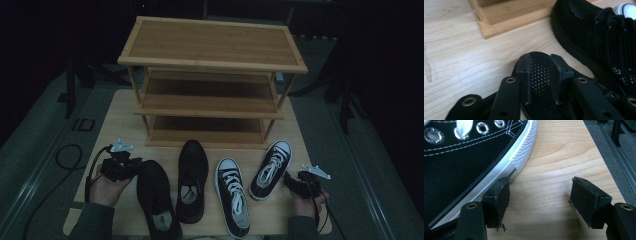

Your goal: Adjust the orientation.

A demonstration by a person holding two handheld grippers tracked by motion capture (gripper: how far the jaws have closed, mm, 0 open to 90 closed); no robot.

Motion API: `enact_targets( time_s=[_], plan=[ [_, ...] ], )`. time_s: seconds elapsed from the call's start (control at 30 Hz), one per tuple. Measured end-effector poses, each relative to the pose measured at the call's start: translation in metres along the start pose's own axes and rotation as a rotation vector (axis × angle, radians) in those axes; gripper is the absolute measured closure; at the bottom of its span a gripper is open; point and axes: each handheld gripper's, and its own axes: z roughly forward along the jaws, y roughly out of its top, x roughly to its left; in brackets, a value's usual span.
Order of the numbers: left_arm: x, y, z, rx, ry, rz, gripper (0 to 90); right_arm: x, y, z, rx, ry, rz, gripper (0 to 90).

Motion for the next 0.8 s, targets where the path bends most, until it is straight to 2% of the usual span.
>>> enact_targets(
  time_s=[0.2, 0.5, 0.8],
  plan=[
    [-0.005, -0.004, -0.002, 0.023, -0.036, 0.014, 80.3, 0.0, 0.0, 0.0, 0.0, 0.0, 0.0, 31.5],
    [-0.016, -0.009, -0.009, 0.043, -0.037, 0.053, 89.7, 0.0, 0.0, 0.0, 0.0, -0.001, 0.001, 31.5],
    [-0.024, -0.008, -0.018, 0.044, -0.056, 0.072, 89.7, 0.0, 0.0, 0.0, 0.001, -0.001, 0.003, 31.5]
  ],
)
